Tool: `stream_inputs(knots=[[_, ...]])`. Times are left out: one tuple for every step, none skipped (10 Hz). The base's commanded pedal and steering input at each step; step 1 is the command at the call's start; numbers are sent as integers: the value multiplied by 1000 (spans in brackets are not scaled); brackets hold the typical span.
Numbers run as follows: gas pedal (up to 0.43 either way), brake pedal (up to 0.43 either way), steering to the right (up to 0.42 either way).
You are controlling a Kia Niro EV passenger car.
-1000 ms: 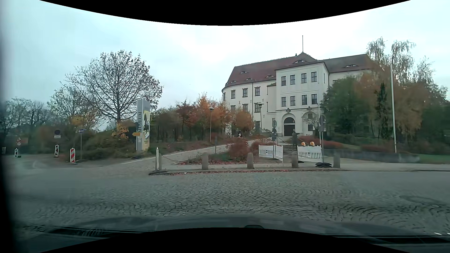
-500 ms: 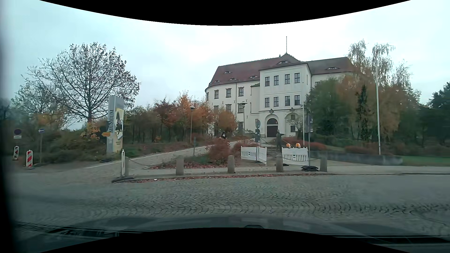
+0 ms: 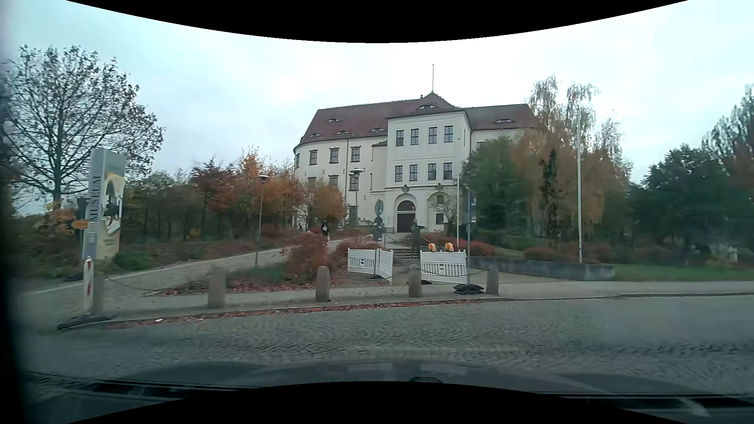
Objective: Follow the waypoints while adhering to traffic rules and regulations
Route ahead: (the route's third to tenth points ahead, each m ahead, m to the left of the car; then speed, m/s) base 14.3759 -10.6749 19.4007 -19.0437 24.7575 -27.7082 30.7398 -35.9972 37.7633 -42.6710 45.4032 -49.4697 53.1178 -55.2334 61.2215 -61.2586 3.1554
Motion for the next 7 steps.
stream_inputs(knots=[[157, 0, 508], [157, 0, 516], [157, 0, 524], [157, 0, 532], [157, 0, 539], [157, 0, 555], [157, 0, 566]])
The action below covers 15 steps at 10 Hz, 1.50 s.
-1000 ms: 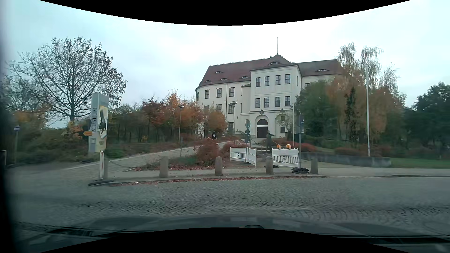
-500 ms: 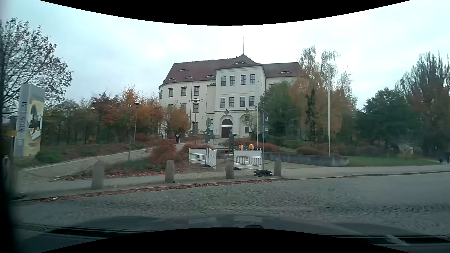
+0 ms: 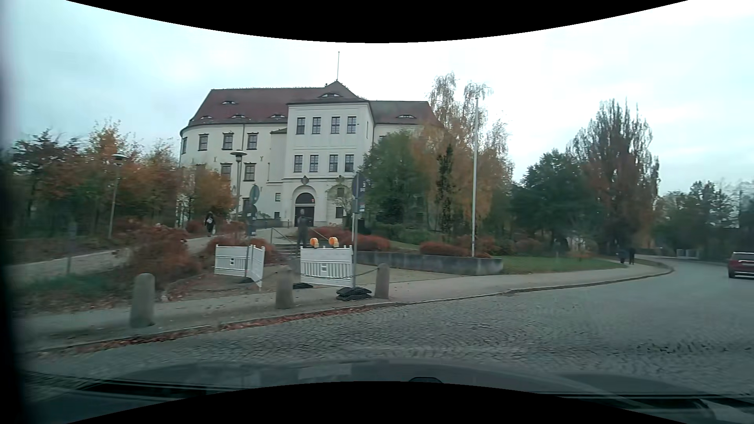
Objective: Follow the waypoints while adhering to traffic rules and regulations
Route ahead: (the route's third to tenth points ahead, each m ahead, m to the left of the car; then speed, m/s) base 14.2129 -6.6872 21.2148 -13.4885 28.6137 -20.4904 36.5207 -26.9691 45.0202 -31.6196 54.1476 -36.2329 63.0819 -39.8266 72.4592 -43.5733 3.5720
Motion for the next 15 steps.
stream_inputs(knots=[[157, 0, 567], [169, 0, 567], [169, 0, 562], [169, 0, 557], [169, 0, 552], [169, 0, 546], [169, 0, 538], [177, 0, 524], [189, 0, 507], [197, 0, 480], [209, 0, 449], [220, 0, 421], [228, 0, 372], [248, 0, 316], [260, 0, 265]])
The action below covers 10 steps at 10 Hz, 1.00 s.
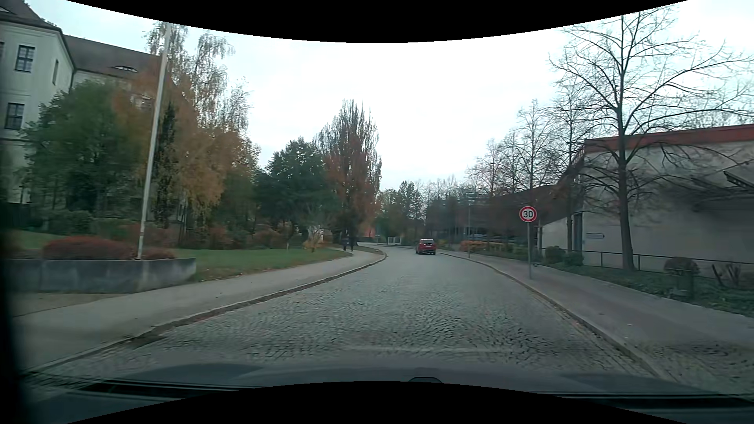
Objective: Follow the waypoints while adhering to traffic rules and regulations
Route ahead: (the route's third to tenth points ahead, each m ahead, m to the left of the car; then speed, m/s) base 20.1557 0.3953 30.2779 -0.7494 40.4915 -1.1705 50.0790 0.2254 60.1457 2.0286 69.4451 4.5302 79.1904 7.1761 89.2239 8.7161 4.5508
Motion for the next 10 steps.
stream_inputs(knots=[[268, 0, 225], [268, 0, 198], [268, 0, 159], [268, 0, 136], [268, 0, 108], [268, 0, 83], [299, 0, 67], [299, 0, 65], [311, 0, 64], [311, 0, 59]])
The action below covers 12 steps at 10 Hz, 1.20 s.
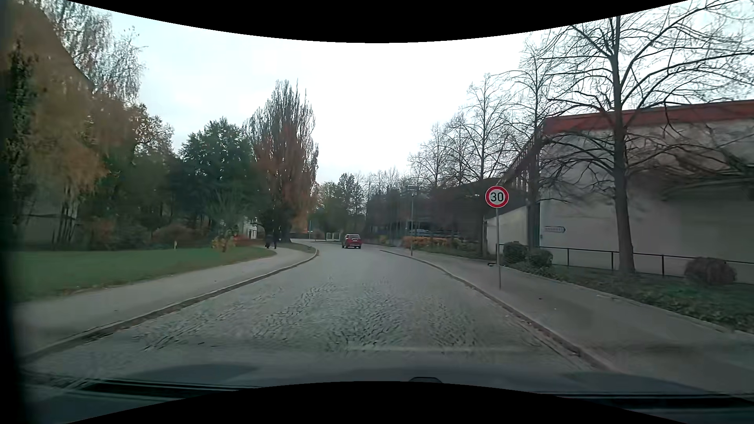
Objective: Follow the waypoints while adhering to traffic rules and regulations
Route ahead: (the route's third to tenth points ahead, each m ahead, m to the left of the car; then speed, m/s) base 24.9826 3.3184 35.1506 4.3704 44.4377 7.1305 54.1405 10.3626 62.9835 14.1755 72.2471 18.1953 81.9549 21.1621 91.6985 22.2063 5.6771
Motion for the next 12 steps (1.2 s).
stream_inputs(knots=[[311, 0, 49], [311, 0, 37], [311, 0, 31], [311, 0, 28], [311, 0, 21], [311, 0, 10], [311, 0, -4], [311, 0, -8], [311, 0, -12], [311, 0, -19], [311, 0, -26], [311, 0, -32]])
